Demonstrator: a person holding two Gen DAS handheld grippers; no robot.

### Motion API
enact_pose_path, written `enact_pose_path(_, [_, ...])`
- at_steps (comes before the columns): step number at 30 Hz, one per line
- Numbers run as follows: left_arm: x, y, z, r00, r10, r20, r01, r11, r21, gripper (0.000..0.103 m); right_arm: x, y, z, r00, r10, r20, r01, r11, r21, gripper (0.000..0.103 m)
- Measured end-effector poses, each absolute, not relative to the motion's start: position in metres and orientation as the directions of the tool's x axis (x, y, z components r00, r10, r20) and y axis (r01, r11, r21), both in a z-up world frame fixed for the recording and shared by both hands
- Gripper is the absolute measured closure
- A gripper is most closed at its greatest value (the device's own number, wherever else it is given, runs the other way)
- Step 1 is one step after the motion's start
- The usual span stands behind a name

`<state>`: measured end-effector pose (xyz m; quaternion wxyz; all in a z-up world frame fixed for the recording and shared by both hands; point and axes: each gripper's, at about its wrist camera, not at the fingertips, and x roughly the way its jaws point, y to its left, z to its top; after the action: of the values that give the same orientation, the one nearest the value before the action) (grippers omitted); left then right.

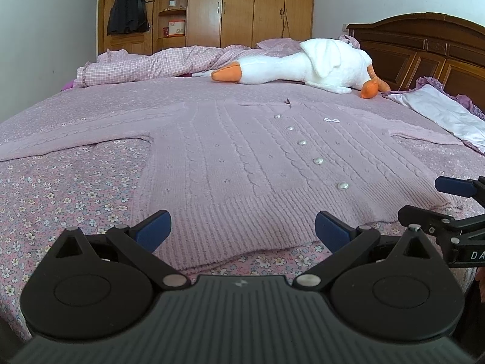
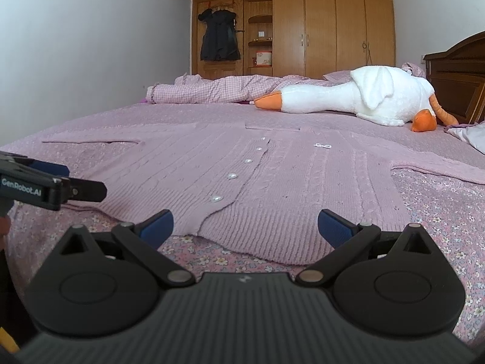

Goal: Fold small clothes

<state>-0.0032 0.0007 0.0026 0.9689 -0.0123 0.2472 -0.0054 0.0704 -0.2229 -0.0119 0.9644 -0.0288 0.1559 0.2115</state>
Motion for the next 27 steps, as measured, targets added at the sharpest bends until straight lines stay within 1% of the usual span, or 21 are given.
enact_pose_path(22, [-0.0009,0.0013,0.0022,0.871,-0.02,-0.491,0.008,1.0,-0.027,0.0,0.0715,-0.2207,-0.0131,0.857,0.403,-0.32,-0.425,0.905,0.0,0.0])
enact_pose_path(27, [-0.0007,0.0016,0.004,0.874,-0.02,-0.485,0.007,1.0,-0.029,0.0,0.0755,-0.2186,-0.0116,0.846,0.417,-0.331,-0.436,0.9,0.019,0.0])
